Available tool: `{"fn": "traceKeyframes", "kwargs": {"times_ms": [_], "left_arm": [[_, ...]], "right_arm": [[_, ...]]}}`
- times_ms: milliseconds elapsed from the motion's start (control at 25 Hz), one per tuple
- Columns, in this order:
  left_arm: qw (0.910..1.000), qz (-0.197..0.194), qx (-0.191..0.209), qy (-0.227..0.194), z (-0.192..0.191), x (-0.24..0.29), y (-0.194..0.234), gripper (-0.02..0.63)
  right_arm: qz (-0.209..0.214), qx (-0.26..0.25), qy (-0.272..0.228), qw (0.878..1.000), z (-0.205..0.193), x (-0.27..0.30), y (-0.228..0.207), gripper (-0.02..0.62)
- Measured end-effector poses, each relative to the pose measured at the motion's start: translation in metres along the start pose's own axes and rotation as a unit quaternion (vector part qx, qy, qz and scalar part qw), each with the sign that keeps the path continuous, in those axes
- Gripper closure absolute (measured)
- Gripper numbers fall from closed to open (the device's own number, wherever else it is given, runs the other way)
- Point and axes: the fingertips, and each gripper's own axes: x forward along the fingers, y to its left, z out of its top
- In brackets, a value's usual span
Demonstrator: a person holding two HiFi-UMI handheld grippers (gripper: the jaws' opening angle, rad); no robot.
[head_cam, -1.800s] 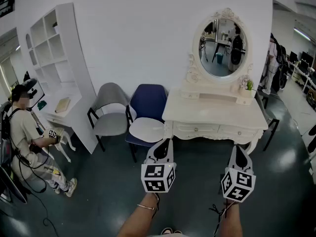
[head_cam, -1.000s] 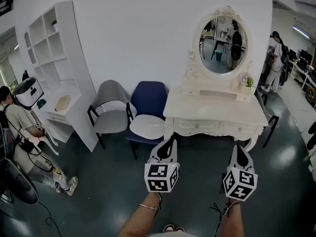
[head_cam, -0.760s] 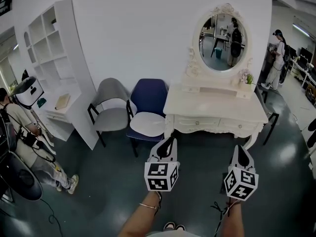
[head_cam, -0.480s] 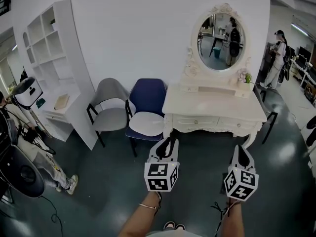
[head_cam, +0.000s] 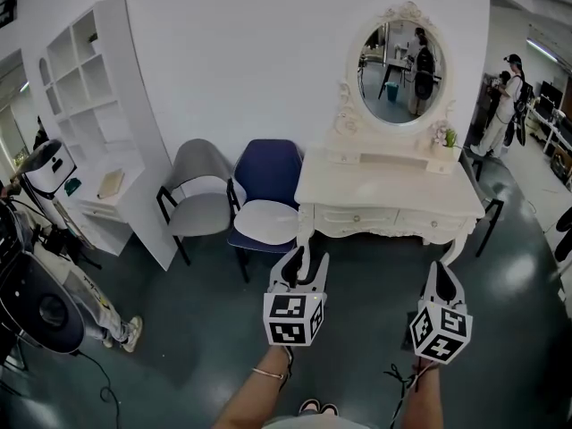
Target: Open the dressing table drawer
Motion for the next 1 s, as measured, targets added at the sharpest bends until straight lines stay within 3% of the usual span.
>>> {"fn": "traceKeyframes", "kwargs": {"times_ms": [640,1000], "left_arm": [[0.9998,0.0,-0.006,0.021,-0.016,0.017,0.026,0.417],[0.9997,0.007,0.005,0.023,-0.018,0.049,0.032,0.417]], "right_arm": [[-0.018,0.0,0.022,1.0,-0.012,0.015,0.001,0.589],[-0.017,0.014,0.03,0.999,-0.022,0.055,-0.008,0.589]]}}
